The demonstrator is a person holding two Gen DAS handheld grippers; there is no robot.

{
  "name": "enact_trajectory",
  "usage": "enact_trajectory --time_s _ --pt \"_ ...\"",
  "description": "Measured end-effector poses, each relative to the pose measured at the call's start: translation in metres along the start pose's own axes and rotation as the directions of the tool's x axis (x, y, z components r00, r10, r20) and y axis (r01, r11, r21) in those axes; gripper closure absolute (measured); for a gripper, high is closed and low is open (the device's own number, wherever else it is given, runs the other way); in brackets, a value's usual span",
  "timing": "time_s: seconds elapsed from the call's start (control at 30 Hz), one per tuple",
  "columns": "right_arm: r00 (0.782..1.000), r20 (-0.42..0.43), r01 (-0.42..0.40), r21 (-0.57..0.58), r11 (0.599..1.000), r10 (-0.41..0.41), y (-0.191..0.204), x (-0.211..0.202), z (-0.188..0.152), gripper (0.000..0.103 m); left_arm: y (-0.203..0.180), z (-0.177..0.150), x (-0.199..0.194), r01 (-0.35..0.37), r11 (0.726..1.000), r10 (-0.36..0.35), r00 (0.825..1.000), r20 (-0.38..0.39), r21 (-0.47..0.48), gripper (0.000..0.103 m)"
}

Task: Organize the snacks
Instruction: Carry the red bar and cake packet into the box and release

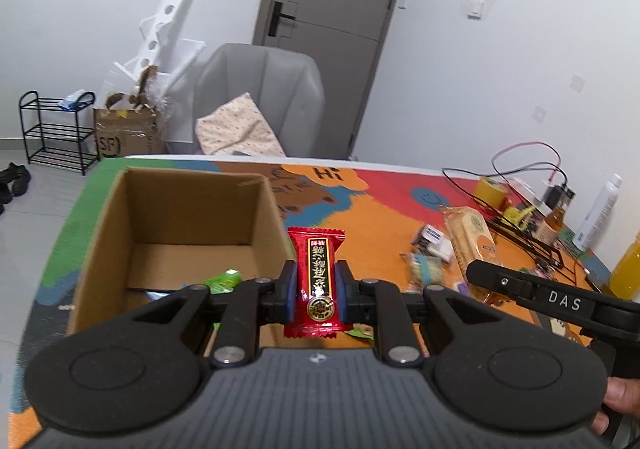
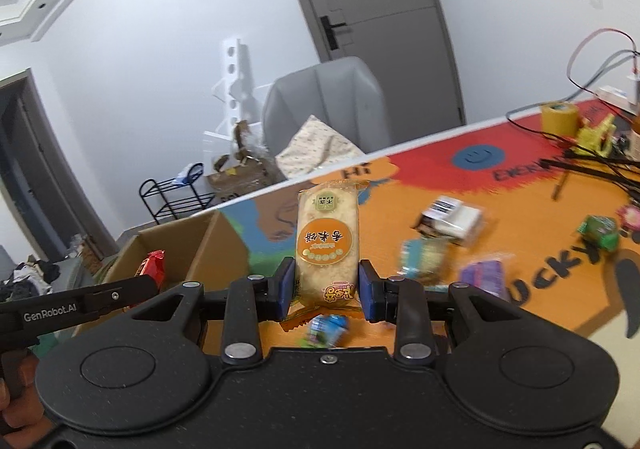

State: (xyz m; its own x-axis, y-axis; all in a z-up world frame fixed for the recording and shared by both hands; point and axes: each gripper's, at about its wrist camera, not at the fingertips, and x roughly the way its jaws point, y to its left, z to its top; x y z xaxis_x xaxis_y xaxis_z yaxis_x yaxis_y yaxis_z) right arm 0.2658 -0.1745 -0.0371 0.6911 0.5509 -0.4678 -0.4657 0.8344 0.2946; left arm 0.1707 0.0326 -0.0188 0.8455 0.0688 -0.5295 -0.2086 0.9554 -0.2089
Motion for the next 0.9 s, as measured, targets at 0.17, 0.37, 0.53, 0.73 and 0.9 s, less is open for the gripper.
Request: enact_trajectory --time_s 0.17,0.37,0.53,0.73,0.9 --pt "0.999 -0.004 -0.041 -0.022 0.999 0.041 0.02 0.007 0.003 0.072 0.016 0.006 -0.008 -0.034 0.999 0.035 0.999 0.018 -0.021 0.084" --pt "0.997 -0.015 -0.074 -0.053 0.996 0.074 0.041 0.016 0.004 0.072 0.036 0.006 -0.013 -0.066 0.996 0.067 0.997 0.024 -0.055 0.084" --pt "0.996 -0.026 -0.092 -0.068 0.993 0.09 0.055 0.022 0.002 0.072 0.054 0.006 -0.016 -0.09 0.992 0.092 0.996 0.019 -0.083 0.084" --pt "0.993 -0.038 -0.116 -0.096 0.989 0.113 0.075 0.03 0.002 0.072 0.074 0.003 -0.015 -0.116 0.985 0.117 0.993 0.001 -0.126 0.084" --pt "0.99 -0.049 -0.14 -0.111 0.984 0.135 0.094 0.036 -0.001 0.072 0.086 0.003 -0.02 -0.132 0.982 0.133 0.991 0.001 -0.137 0.08"
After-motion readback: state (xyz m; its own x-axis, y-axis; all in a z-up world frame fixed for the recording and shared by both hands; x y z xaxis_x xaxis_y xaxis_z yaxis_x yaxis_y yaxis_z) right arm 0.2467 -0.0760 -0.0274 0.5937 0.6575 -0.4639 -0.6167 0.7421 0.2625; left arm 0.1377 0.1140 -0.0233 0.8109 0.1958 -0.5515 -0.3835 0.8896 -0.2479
